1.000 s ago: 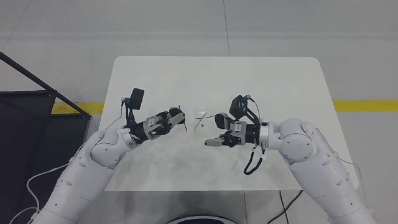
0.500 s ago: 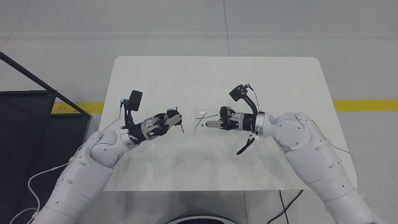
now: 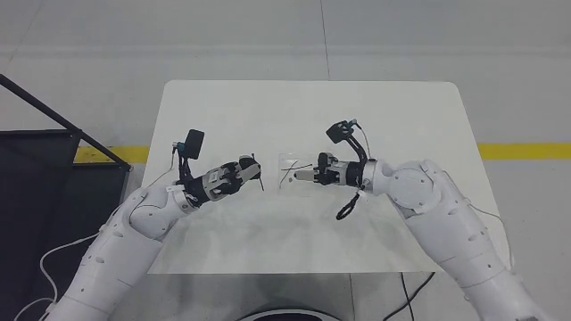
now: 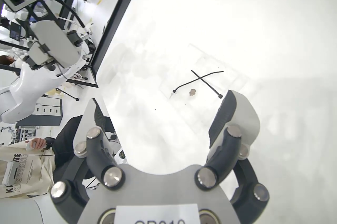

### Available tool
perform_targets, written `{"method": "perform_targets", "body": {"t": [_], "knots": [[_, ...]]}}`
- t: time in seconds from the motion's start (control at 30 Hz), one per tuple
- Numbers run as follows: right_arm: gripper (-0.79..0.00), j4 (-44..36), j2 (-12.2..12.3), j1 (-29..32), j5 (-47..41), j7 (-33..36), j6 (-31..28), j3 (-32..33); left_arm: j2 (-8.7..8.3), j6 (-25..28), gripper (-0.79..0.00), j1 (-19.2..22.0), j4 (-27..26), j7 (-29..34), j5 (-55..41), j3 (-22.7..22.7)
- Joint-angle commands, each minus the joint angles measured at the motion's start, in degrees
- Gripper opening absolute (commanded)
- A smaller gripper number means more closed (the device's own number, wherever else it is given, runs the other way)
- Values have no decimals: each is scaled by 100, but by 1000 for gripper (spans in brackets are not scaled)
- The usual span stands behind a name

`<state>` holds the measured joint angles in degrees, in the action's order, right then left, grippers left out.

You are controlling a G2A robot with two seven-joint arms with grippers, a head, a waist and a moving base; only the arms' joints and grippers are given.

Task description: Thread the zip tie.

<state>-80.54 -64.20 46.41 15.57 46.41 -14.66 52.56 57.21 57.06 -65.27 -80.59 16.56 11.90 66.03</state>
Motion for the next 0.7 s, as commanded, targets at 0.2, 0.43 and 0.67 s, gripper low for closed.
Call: {"method": "perform_targets", "body": {"t": [0.2,0.43,0.67], "knots": [[-240,204,-104,-237,121,193,924,-191,0,0,-785,0,0,0,0,0],[-489,529,-184,-413,26,274,927,-275,0,0,-785,0,0,0,0,0],[-594,698,-241,-514,82,370,1086,-349,0,0,-785,0,0,0,0,0]]}}
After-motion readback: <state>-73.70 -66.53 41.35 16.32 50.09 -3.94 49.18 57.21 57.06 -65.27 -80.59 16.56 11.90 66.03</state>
